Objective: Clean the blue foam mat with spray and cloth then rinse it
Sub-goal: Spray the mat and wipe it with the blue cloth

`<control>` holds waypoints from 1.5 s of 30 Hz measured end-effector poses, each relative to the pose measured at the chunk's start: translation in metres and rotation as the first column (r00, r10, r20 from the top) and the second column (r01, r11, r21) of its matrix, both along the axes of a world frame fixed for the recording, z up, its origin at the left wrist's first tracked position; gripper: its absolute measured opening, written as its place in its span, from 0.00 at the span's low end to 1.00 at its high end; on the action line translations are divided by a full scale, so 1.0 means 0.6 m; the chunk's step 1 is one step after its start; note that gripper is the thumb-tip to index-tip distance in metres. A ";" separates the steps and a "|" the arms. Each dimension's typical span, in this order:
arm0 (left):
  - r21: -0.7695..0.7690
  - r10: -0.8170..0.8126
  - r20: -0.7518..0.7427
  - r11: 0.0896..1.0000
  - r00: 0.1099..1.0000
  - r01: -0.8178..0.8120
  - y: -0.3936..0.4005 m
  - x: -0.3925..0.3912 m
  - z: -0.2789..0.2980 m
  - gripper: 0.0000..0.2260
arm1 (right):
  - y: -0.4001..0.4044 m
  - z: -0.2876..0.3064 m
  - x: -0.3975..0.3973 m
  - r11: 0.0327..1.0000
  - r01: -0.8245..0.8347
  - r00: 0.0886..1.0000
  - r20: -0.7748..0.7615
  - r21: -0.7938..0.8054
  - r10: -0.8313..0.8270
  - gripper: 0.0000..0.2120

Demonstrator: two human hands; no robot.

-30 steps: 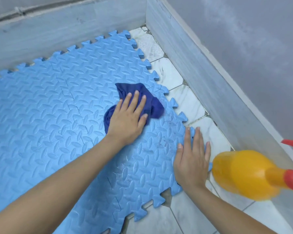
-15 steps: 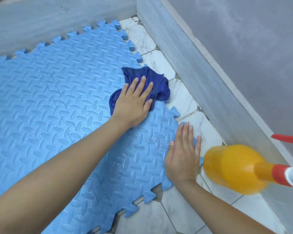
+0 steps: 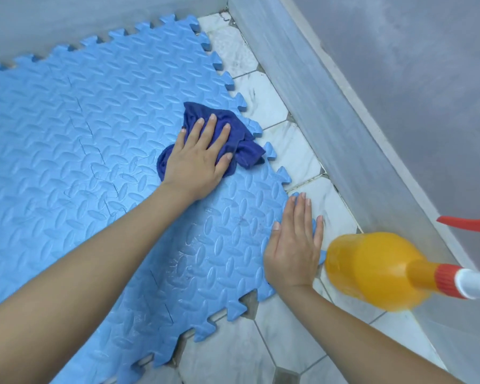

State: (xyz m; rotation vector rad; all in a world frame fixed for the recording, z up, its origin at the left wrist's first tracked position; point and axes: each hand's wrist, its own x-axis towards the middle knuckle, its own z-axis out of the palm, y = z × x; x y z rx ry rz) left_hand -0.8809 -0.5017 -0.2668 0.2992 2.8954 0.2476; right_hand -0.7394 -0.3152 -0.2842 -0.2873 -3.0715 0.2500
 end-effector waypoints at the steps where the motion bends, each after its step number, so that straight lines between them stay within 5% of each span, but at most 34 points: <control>1: -0.003 -0.010 -0.001 1.000 1.000 0.010 0.002 -0.003 0.000 0.26 | -0.001 0.000 -0.001 1.000 0.000 1.000 -0.001 -0.004 0.000 0.27; 12: -0.062 -0.225 0.014 0.972 0.974 0.226 -0.083 0.301 0.012 0.26 | 0.011 0.014 -0.006 0.969 0.002 1.000 -0.017 -0.248 -0.006 0.28; 22: -0.057 -0.199 -0.045 0.979 0.979 0.196 0.068 0.069 0.006 0.26 | 0.037 0.034 -0.016 0.875 0.009 1.000 -0.007 -0.484 -0.014 0.26; 28: -0.078 -0.365 -0.072 0.930 0.928 0.360 0.024 0.145 0.001 0.25 | 0.054 0.041 -0.017 0.852 -0.001 1.000 0.019 -0.524 0.013 0.24; 30: -0.039 -0.296 -0.054 0.955 0.954 0.294 -0.020 0.176 -0.001 0.25 | 0.054 0.043 -0.020 0.856 0.018 1.000 0.022 -0.517 -0.008 0.24; 34: -0.001 0.113 -0.029 0.994 0.993 -0.113 -0.162 0.208 -0.003 0.25 | 0.047 0.044 -0.018 0.881 0.070 0.997 0.019 -0.467 -0.069 0.24; 39: -0.029 0.482 -0.049 0.875 0.875 -0.484 -0.368 0.289 -0.008 0.23 | 0.032 0.043 -0.014 0.899 0.081 0.997 0.015 -0.431 -0.082 0.25; 45: -0.054 0.669 -0.048 0.739 0.741 -0.671 -0.439 0.432 -0.004 0.24 | 0.001 0.063 -0.020 0.901 0.137 0.991 0.055 -0.411 -0.125 0.28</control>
